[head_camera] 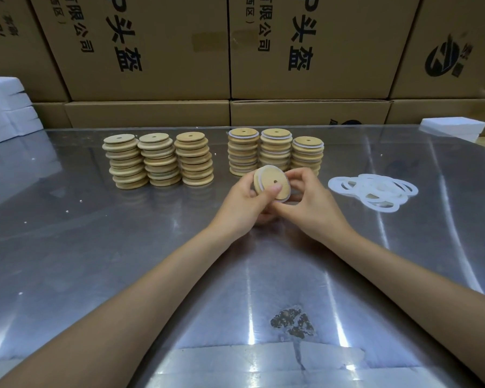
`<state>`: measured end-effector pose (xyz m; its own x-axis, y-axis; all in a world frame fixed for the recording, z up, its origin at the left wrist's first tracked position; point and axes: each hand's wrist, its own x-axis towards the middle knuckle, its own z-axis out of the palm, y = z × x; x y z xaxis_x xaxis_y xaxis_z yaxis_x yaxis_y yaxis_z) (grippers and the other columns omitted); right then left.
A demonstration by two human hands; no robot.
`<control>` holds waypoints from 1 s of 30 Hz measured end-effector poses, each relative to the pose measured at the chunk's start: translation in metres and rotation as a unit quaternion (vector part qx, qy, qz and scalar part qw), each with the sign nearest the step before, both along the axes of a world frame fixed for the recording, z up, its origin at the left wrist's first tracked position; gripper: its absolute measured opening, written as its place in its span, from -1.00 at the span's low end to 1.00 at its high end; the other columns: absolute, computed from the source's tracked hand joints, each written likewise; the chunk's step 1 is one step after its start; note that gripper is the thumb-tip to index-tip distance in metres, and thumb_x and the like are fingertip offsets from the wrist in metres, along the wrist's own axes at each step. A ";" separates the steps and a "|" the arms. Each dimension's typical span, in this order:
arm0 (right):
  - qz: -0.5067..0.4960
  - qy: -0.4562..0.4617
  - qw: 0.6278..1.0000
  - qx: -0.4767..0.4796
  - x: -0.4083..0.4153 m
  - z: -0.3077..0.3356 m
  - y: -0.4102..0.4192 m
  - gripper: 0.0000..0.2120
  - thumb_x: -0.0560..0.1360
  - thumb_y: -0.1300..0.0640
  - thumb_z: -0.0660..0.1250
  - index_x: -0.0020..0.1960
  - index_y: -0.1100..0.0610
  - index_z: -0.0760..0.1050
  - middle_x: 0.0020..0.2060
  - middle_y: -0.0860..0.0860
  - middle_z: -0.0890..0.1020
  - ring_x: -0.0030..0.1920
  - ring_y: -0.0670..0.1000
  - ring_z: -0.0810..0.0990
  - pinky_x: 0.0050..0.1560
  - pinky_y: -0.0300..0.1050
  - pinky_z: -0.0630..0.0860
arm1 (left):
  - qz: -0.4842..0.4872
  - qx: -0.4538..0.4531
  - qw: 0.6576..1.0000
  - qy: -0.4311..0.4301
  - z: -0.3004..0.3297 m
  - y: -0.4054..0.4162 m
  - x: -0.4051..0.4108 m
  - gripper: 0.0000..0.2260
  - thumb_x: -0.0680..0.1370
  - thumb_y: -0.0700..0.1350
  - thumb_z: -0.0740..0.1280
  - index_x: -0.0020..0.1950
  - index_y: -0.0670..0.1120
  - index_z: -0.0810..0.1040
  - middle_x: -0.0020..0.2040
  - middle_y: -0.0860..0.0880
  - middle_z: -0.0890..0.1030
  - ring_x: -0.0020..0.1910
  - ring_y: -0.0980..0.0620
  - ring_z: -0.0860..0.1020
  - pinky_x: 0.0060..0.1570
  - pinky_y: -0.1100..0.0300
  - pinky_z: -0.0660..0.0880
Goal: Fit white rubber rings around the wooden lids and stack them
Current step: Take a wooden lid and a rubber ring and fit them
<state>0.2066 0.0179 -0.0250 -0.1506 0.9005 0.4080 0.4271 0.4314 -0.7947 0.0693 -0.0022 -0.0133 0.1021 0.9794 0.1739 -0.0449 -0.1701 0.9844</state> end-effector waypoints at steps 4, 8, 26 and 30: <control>-0.020 0.011 0.999 0.041 0.000 0.001 0.003 -0.48 0.26 -0.12 0.45 0.14 -0.01 0.37 0.00 -0.23 0.58 0.06 -0.13 0.58 0.10 -0.10 0.51 | -0.001 0.036 0.998 0.049 -0.003 0.003 -0.002 -0.66 0.58 -0.15 0.28 0.35 -0.10 0.37 -0.04 -0.17 0.64 -0.11 -0.05 0.62 0.06 -0.14 0.57; -0.096 0.063 0.989 0.092 0.007 0.002 0.026 -0.45 0.29 0.01 0.55 0.17 0.00 0.36 0.04 -0.18 0.52 0.05 -0.18 0.48 0.01 -0.42 0.36 | 0.004 0.036 0.990 0.136 -0.008 0.005 -0.005 -0.46 0.58 0.02 0.26 0.51 0.00 0.16 -0.07 0.06 0.69 -0.05 0.13 0.66 -0.06 0.28 0.57; -0.243 0.045 0.969 0.010 0.032 0.021 0.120 -0.31 0.40 -0.25 0.36 0.42 0.03 0.32 0.28 0.08 0.48 0.36 0.06 0.35 0.25 -0.03 0.35 | 0.026 0.024 0.989 0.146 -0.008 0.013 -0.008 -0.49 0.59 -0.03 0.27 0.50 -0.04 0.19 -0.08 0.11 0.66 -0.09 0.15 0.65 -0.12 0.33 0.55; -0.225 0.018 0.974 0.001 0.034 0.020 0.119 -0.28 0.43 -0.25 0.34 0.46 0.05 0.27 0.36 0.04 0.45 0.38 0.09 0.37 0.29 0.00 0.34 | 0.026 0.028 0.988 0.152 -0.008 0.012 -0.008 -0.50 0.59 -0.04 0.27 0.49 -0.04 0.20 -0.09 0.11 0.65 -0.09 0.15 0.65 -0.16 0.37 0.54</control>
